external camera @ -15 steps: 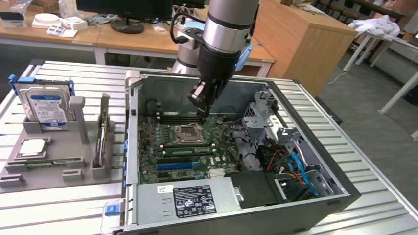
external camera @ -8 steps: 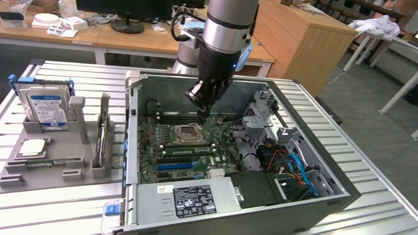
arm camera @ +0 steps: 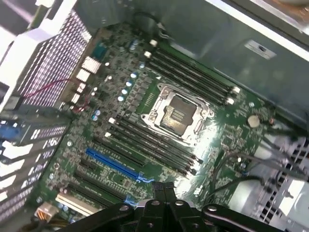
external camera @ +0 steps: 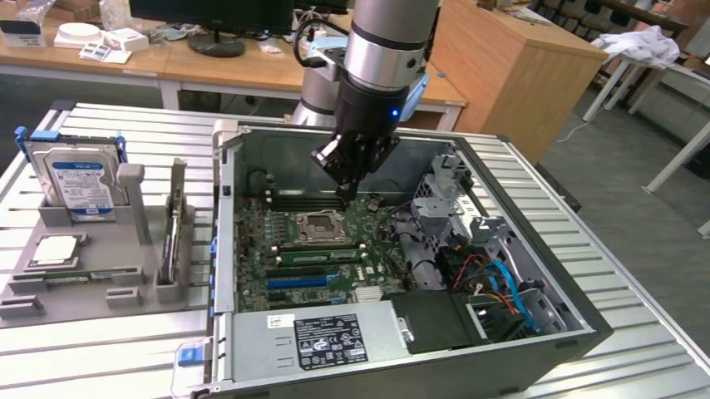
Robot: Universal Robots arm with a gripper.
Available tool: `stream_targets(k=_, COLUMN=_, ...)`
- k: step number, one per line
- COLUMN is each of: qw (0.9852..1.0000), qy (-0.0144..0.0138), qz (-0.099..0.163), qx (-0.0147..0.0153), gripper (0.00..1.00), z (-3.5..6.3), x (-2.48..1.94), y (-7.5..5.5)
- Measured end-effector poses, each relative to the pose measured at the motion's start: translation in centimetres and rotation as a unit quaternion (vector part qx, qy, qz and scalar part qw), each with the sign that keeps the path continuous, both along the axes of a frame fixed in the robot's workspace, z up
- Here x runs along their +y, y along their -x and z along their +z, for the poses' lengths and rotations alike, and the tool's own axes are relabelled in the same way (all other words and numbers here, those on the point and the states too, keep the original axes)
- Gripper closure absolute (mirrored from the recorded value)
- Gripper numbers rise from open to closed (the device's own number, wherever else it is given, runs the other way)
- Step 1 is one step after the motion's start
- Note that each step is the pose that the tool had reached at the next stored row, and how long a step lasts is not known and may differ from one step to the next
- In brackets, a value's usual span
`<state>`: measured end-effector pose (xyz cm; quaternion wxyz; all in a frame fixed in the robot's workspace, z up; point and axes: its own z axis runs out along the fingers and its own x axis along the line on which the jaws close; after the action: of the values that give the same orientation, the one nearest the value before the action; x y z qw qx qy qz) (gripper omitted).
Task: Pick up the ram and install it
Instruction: 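Press down the ram until it locks into place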
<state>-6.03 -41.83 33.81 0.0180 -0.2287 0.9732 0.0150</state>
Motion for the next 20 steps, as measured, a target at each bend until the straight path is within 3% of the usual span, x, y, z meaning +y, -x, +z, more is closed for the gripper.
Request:
stream_targets(k=6, qw=0.9985, qy=0.0000, qz=-0.055, qx=0.0000, gripper=0.89, z=-0.10, x=0.00, y=0.00)
stream_targets(k=12, qw=0.9943, qy=0.0000, qz=-0.107, qx=0.0000, gripper=0.89, z=-0.27, x=0.00, y=0.00)
stream_targets(k=14, qw=0.9935, qy=0.0001, qz=-0.114, qx=0.0001, gripper=0.89, z=-0.28, x=0.00, y=0.00)
stream_targets(k=18, qw=0.9935, qy=0.0000, qz=-0.114, qx=0.0000, gripper=0.89, z=-0.29, x=0.00, y=0.00)
stream_targets(k=19, qw=0.9935, qy=0.0001, qz=-0.114, qx=0.0010, gripper=0.89, z=-0.30, x=0.00, y=0.00)
stream_targets(k=20, qw=0.9935, qy=0.0001, qz=-0.114, qx=0.0040, gripper=0.89, z=-0.30, x=0.01, y=0.01)
